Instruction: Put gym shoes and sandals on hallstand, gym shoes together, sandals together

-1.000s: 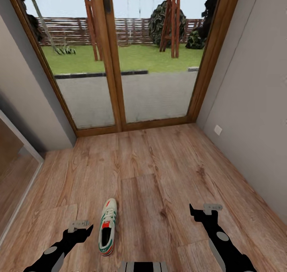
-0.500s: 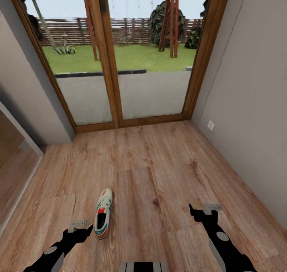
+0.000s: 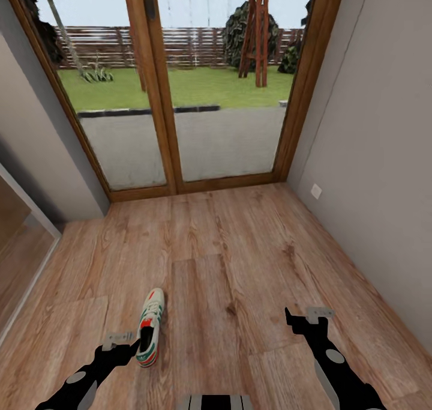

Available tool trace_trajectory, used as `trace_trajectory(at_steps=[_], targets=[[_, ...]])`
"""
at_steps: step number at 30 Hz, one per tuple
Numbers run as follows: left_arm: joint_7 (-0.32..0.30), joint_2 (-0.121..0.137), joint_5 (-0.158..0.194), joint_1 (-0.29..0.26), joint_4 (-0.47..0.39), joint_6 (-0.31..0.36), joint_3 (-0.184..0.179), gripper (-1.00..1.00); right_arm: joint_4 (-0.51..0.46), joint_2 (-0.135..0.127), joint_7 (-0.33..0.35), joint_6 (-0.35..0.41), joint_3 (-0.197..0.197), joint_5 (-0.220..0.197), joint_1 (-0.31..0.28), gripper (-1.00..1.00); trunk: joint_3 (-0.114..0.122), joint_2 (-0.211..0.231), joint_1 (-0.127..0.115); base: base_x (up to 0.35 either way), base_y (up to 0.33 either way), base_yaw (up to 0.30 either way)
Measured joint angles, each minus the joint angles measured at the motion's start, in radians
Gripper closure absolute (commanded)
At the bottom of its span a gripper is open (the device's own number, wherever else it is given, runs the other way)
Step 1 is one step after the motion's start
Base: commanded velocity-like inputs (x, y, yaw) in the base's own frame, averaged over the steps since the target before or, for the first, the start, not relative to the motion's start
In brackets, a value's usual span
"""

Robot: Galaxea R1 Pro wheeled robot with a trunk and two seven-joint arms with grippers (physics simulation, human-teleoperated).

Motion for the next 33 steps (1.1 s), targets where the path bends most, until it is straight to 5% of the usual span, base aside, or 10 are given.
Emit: trace_trajectory(at_steps=[28,33], targets=[[0.002,0.004,0.001,0.000,-0.006,-0.001,0.000,-1.00,0.000,0.000,0.000,0.001,0.000,-0.001,0.000,-1.00,0.000,0.000,0.000,0.015,-0.010,-0.099],[0.005,0.004,0.000,0.001,-0.004,-0.002,0.000,-1.00,0.000,0.001,0.000,0.001,0.000,-0.001,0.000,-1.00,-0.020,-0.001,0.003,0.000,0.000,-0.001]])
